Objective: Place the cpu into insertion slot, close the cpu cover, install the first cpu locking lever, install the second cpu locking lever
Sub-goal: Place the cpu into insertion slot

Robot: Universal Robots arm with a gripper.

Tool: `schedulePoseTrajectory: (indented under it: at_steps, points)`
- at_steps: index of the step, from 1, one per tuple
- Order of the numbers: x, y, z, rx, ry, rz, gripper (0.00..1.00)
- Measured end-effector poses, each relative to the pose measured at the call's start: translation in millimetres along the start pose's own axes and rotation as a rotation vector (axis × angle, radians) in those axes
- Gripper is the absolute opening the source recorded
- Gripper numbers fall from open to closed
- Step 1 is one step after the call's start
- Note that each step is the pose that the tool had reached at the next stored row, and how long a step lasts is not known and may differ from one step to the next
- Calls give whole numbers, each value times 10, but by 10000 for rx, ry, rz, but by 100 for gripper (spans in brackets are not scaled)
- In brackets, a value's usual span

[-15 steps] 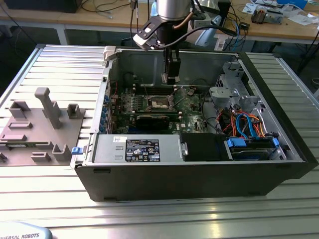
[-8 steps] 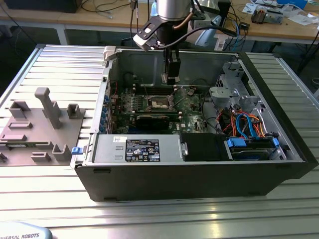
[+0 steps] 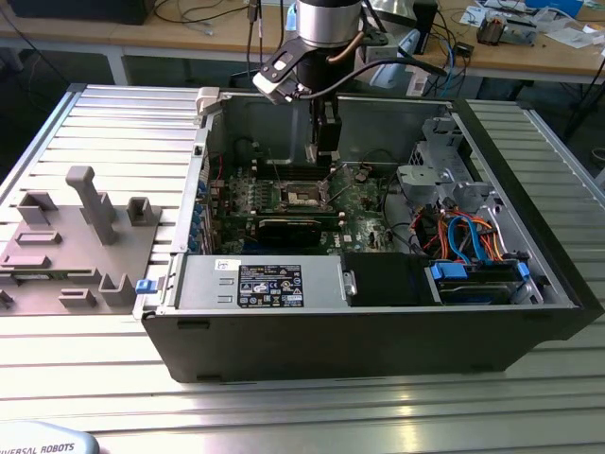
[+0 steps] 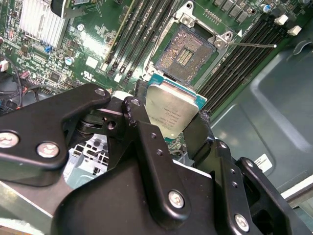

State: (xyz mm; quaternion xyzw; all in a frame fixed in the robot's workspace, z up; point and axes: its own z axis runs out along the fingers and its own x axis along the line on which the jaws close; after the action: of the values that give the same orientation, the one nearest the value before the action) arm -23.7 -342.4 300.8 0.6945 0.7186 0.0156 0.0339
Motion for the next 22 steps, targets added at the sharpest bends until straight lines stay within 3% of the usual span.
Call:
schedulePoseTrajectory:
  at_steps: [1, 18, 20, 22]
  points:
    - [3, -7, 104, 0, 0, 0, 54]
    - [4, -14, 158, 0, -5, -1, 54]
    - [5, -20, 205, 0, -5, 0, 54]
    - [4, -21, 207, -1, -3, 0, 54]
